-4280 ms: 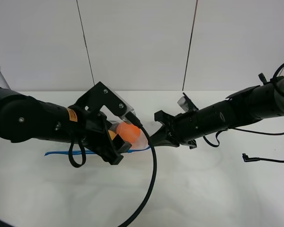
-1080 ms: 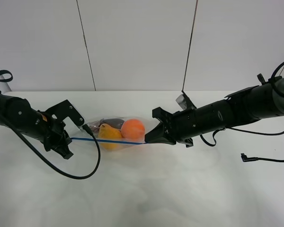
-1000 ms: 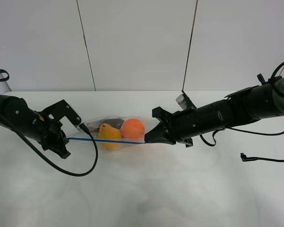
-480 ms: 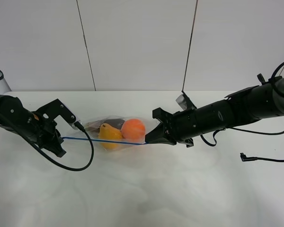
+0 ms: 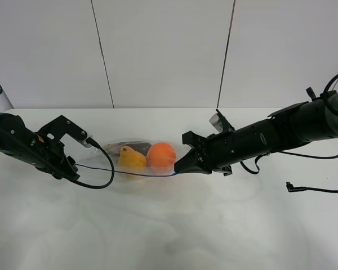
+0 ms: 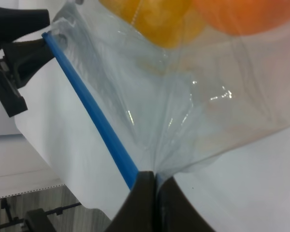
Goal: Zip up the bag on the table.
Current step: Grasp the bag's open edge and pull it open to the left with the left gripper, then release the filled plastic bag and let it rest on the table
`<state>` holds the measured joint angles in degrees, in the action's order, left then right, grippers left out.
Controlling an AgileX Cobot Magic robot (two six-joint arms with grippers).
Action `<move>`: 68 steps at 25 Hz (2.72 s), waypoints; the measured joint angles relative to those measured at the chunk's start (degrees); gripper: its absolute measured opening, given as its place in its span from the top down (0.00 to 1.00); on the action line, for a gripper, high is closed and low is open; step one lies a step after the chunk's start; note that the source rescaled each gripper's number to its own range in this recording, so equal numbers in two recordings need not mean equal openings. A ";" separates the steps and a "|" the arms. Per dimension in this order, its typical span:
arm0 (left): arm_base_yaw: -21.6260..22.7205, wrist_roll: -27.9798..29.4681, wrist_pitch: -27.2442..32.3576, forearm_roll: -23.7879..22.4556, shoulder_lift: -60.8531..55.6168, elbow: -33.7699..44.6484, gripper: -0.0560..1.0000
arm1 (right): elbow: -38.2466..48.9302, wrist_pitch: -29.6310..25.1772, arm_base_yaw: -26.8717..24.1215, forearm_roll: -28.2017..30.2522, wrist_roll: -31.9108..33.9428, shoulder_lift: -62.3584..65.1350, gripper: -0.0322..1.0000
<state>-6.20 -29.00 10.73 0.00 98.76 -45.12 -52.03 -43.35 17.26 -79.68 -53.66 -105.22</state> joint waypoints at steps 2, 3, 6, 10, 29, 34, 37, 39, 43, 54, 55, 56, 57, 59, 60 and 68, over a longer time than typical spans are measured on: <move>0.15 1.54 -0.07 0.00 0.00 0.00 0.29 | 0.00 0.02 0.00 0.29 0.00 0.00 0.97; 0.32 2.77 -0.13 0.00 0.00 0.00 0.28 | 0.00 0.07 0.00 0.45 0.00 0.00 0.97; 2.10 7.61 -0.30 0.00 -0.06 0.00 0.27 | 0.00 0.07 0.00 1.13 0.00 0.00 0.97; 5.59 12.84 -0.44 0.00 -1.85 0.00 0.26 | 0.00 0.24 0.00 1.30 0.00 0.00 0.97; 10.17 18.40 12.11 6.38 -26.68 0.00 0.26 | 0.00 1.57 0.00 2.37 0.00 0.00 0.97; 10.17 13.38 16.05 9.76 -36.54 0.00 0.26 | 0.00 1.57 0.00 2.90 -0.01 0.00 0.97; 10.17 10.88 18.45 11.24 -42.58 0.00 0.26 | 0.00 1.52 0.00 3.50 -0.06 0.00 0.97; 10.17 10.14 20.23 11.87 -46.43 0.00 0.26 | 0.00 1.52 0.00 3.67 -0.06 0.00 0.97; 10.17 9.94 22.40 12.30 -54.21 0.00 0.26 | 0.00 1.52 0.00 3.80 -0.18 0.00 0.97; 10.17 12.13 30.48 12.56 -73.33 2.85 0.26 | 0.00 1.46 0.00 4.03 -0.28 0.00 0.97; 10.17 13.00 30.92 12.56 -75.44 3.51 0.26 | 0.00 1.46 0.00 4.08 -0.34 0.00 0.97; 10.17 13.56 31.60 12.60 -77.19 3.94 0.26 | 0.00 1.46 0.00 4.21 -0.40 0.00 0.97; 10.17 14.21 32.32 12.60 -78.92 4.21 0.26 | 0.00 1.46 0.00 4.33 -0.40 0.00 0.97; 10.17 15.12 34.31 12.60 -82.78 4.40 0.26 | 0.00 1.46 0.00 4.44 -0.40 0.00 0.97; 10.17 15.53 35.55 12.60 -84.56 4.40 0.26 | 0.00 1.40 0.00 4.51 -0.40 0.00 0.97; 10.17 16.15 45.84 12.43 -94.23 4.44 0.26 | 0.00 1.40 0.00 4.87 -0.45 0.00 0.97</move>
<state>3.98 -12.84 56.57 12.43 4.53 -40.68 -52.03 -41.95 17.26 -74.80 -54.11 -105.22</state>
